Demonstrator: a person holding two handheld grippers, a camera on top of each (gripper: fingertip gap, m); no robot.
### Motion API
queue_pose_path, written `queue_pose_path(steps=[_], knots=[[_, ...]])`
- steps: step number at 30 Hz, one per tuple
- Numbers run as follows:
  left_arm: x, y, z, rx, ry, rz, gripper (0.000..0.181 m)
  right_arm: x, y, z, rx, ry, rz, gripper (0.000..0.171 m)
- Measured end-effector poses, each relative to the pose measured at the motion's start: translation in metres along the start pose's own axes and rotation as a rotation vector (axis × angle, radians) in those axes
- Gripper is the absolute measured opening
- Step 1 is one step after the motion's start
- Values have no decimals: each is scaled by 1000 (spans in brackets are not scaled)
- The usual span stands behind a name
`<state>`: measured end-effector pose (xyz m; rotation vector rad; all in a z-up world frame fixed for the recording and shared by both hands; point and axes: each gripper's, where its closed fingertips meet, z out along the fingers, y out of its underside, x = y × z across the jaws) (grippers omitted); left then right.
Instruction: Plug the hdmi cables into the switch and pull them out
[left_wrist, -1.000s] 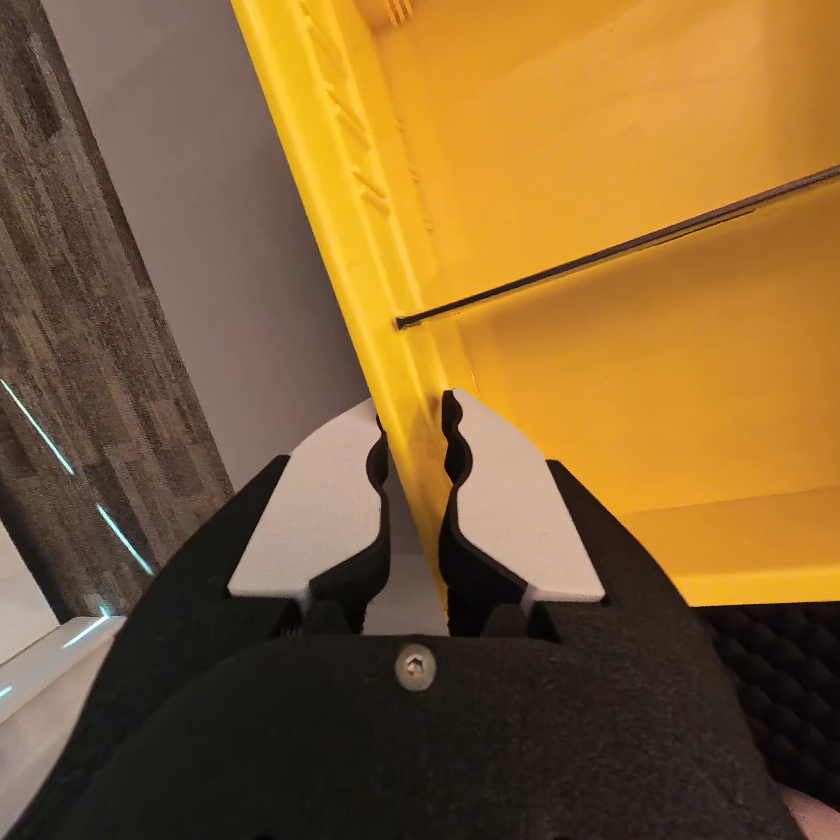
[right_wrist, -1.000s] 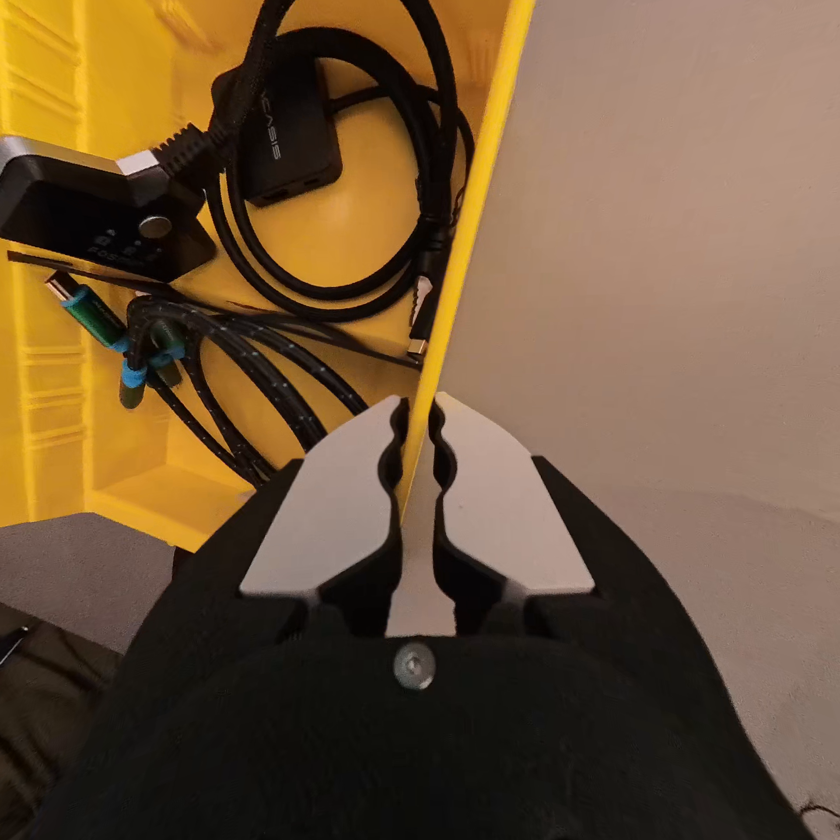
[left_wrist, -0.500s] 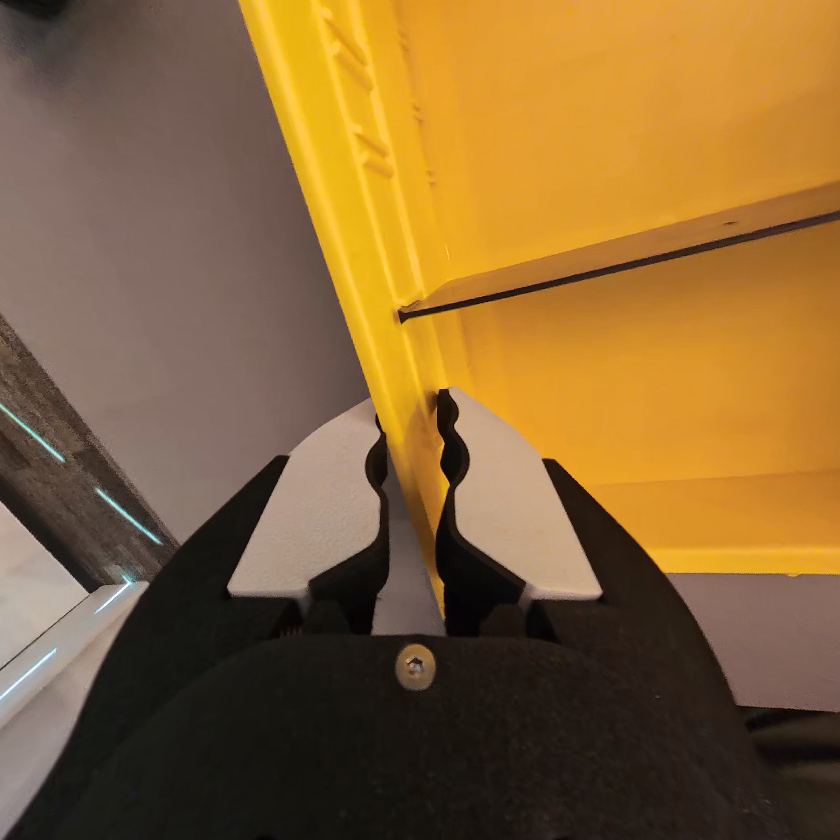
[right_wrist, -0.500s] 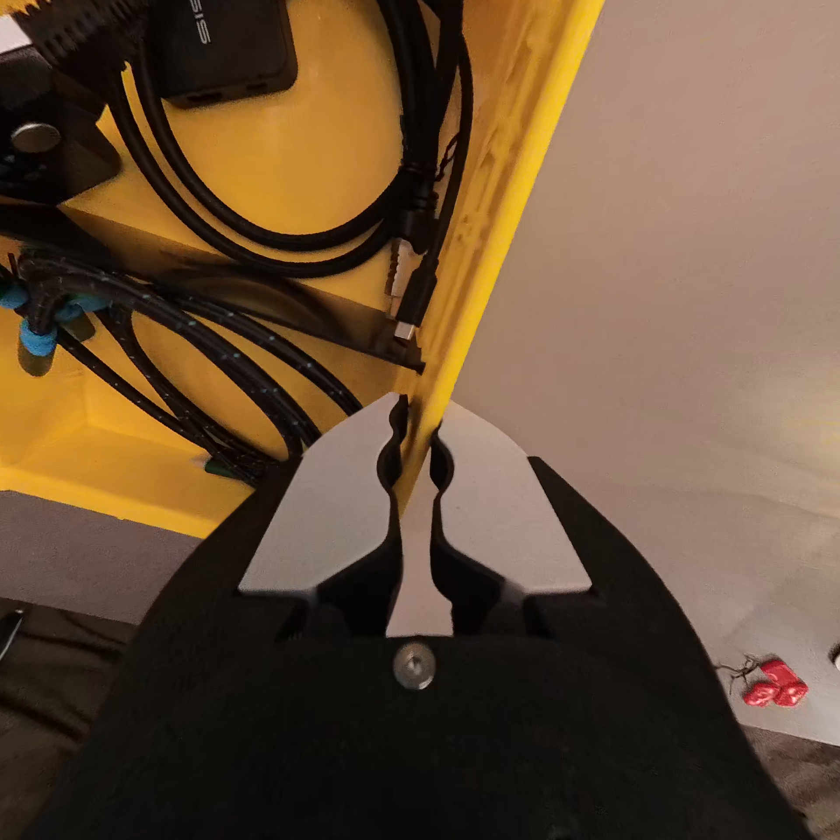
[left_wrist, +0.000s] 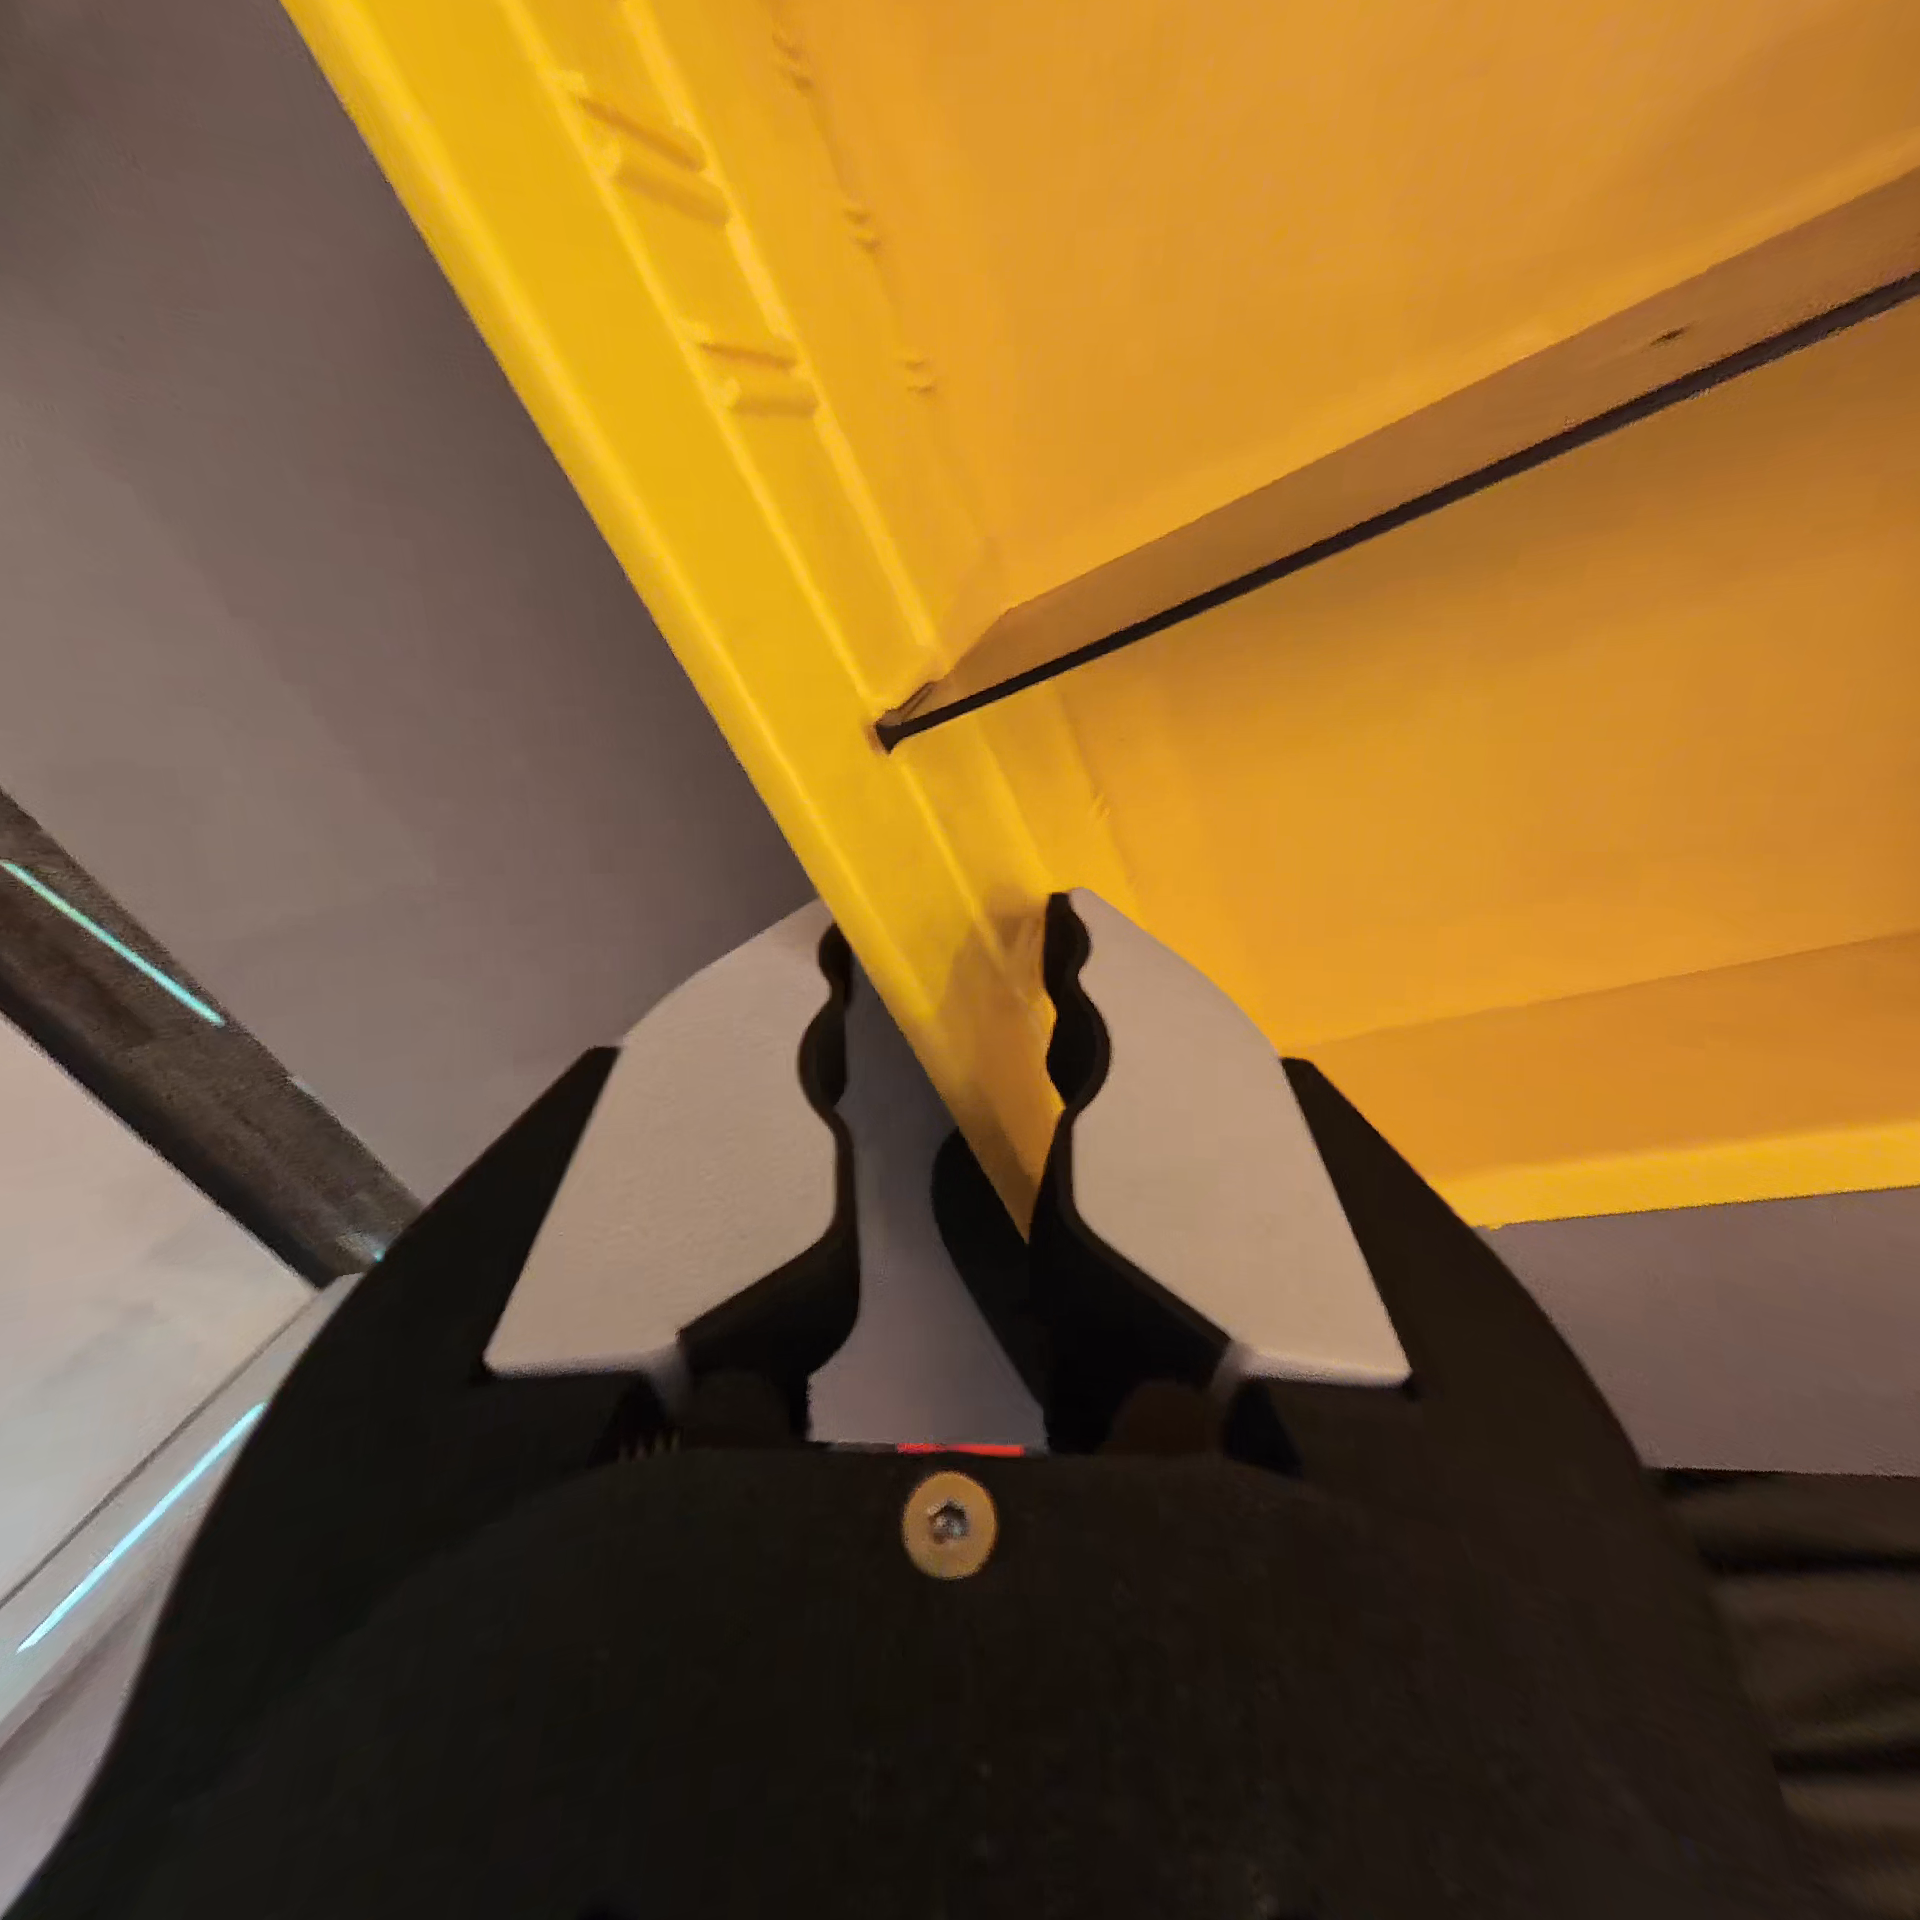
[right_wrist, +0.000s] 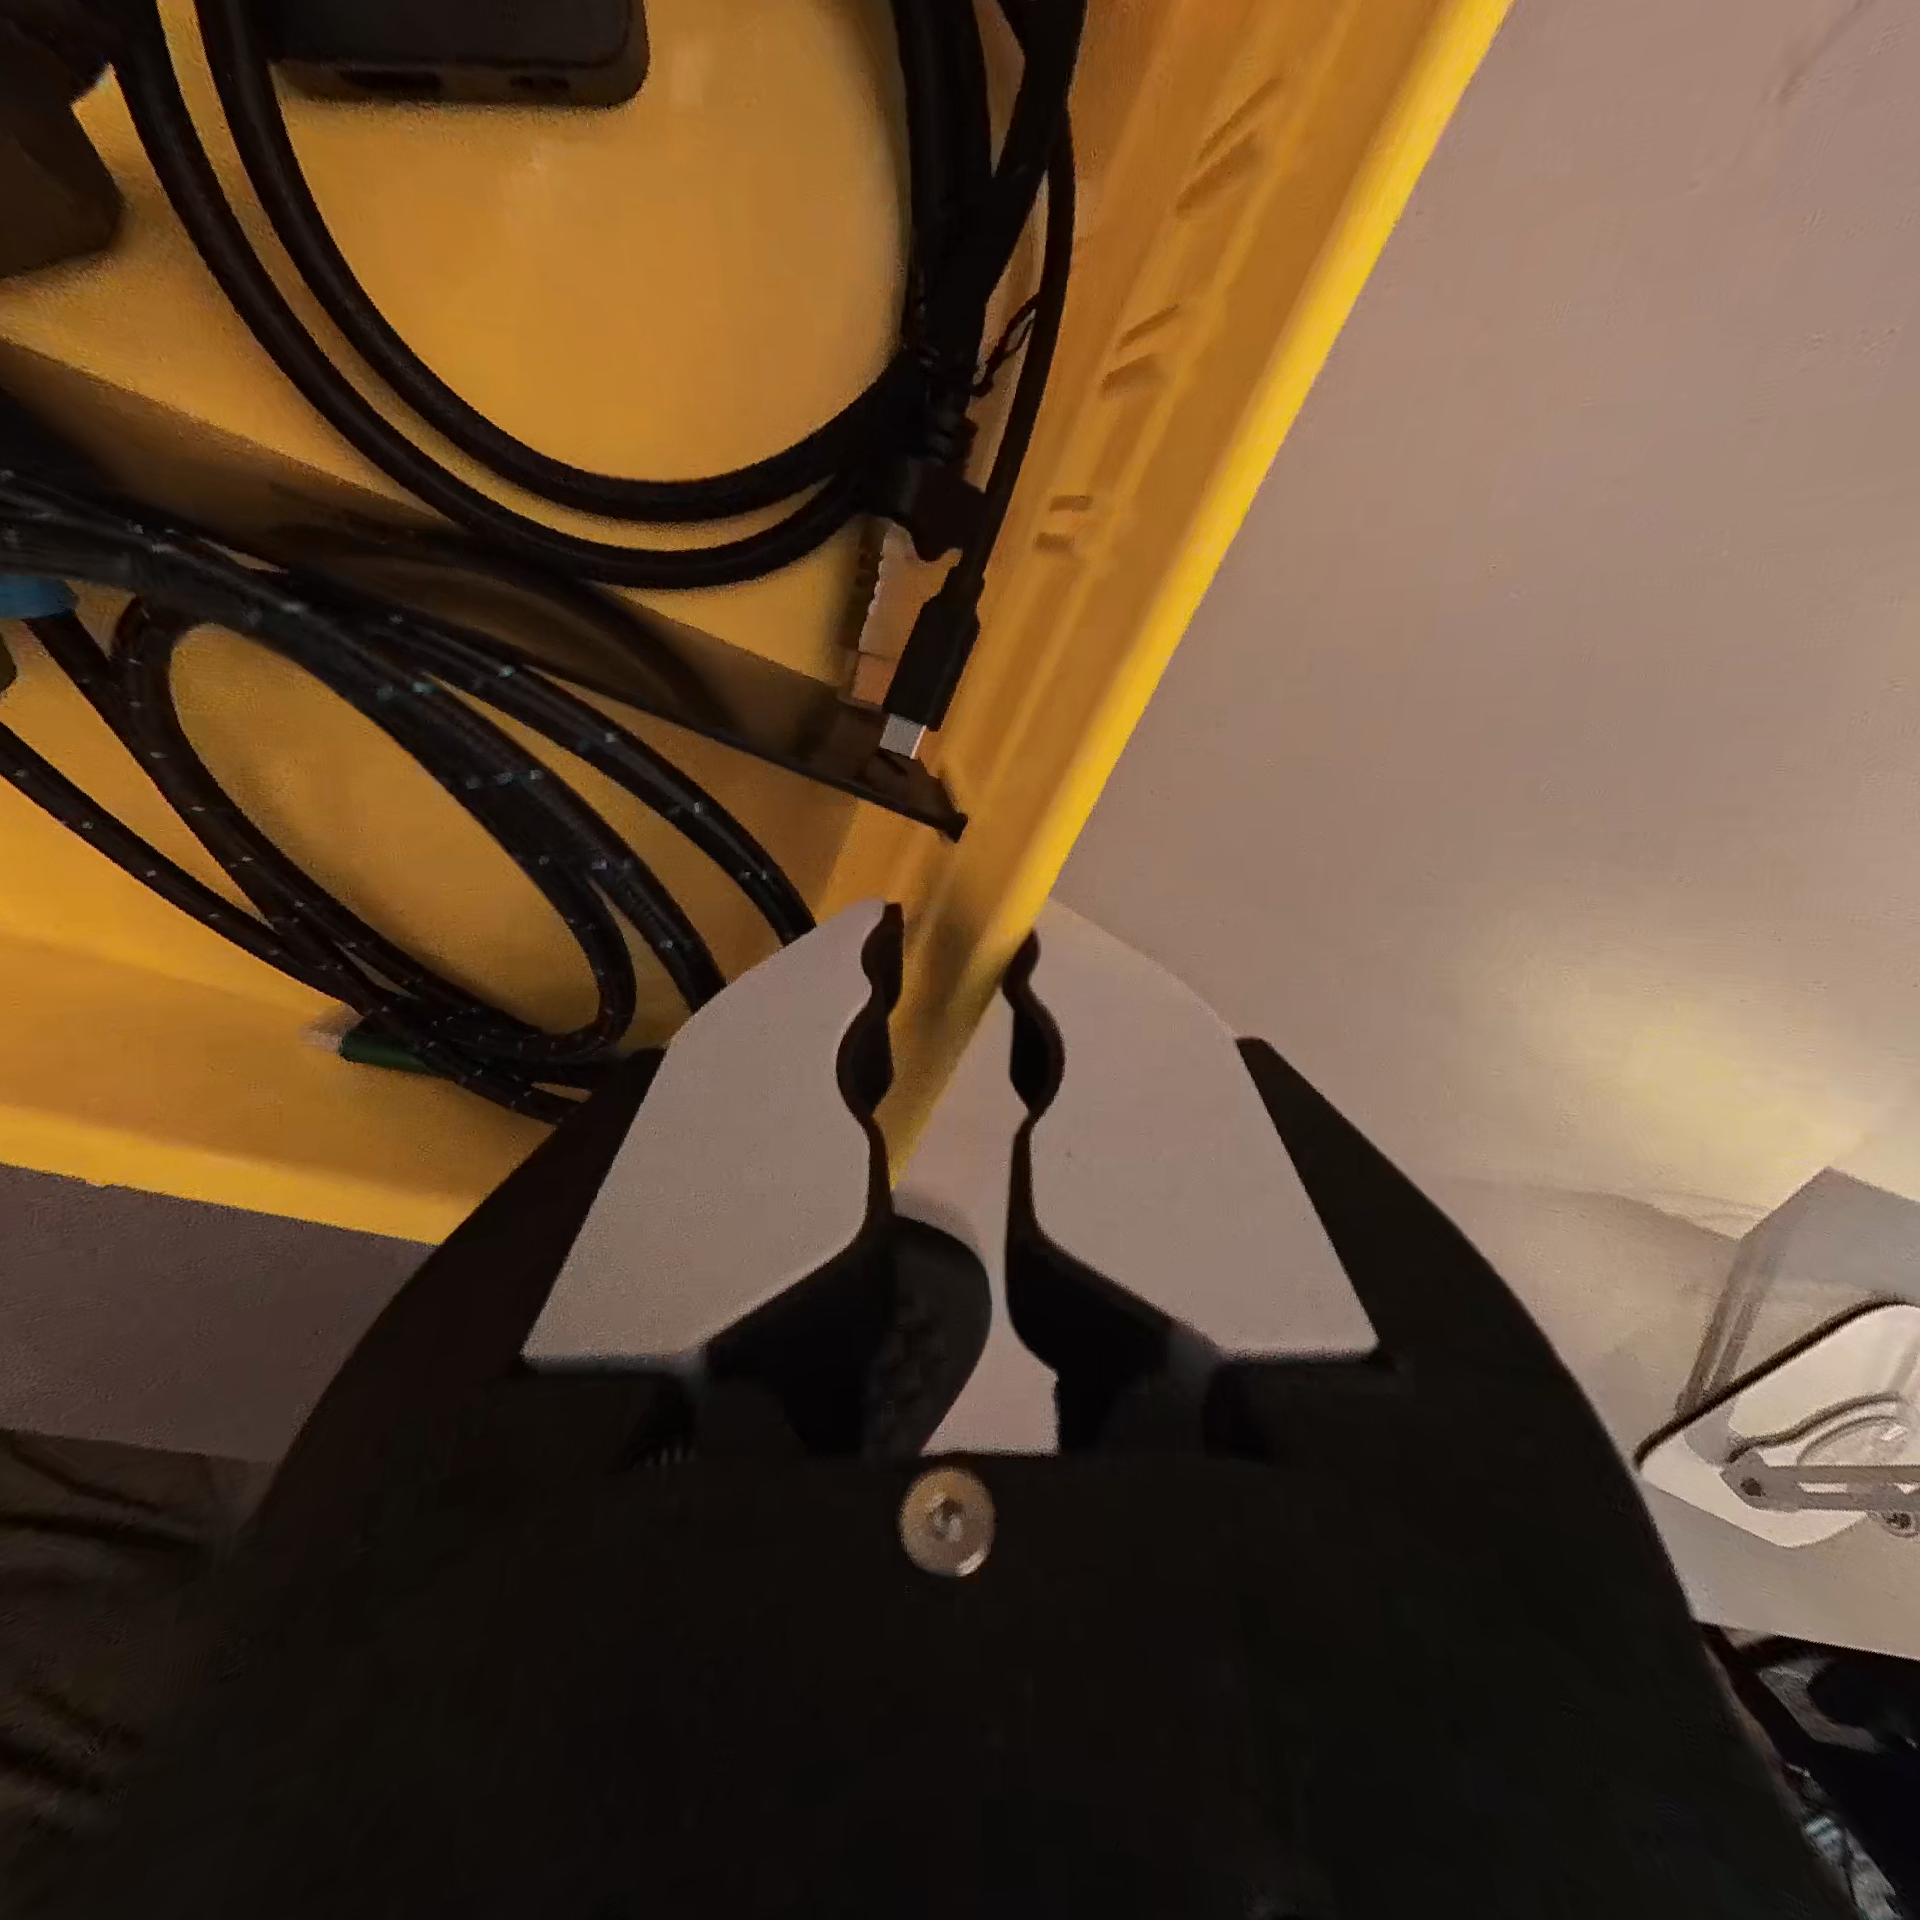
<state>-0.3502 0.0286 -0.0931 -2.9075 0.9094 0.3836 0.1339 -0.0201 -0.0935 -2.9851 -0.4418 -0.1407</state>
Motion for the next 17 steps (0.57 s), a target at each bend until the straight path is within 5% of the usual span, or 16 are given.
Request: queue_pose_path(steps=[6,9,12,17], knots=[[-12,-2,-27,123,-30,28,39,11,-28,-76,341,255,59,24],[-16,-3,-38,174,-50,48,39,-35,-66,-131,699,321,-63,28],[-21,-3,-53,251,-56,40,39,-114,-90,-150,954,160,-212,46],[-30,-3,-87,437,-51,18,37,-237,-93,-105,773,-373,-294,51]])
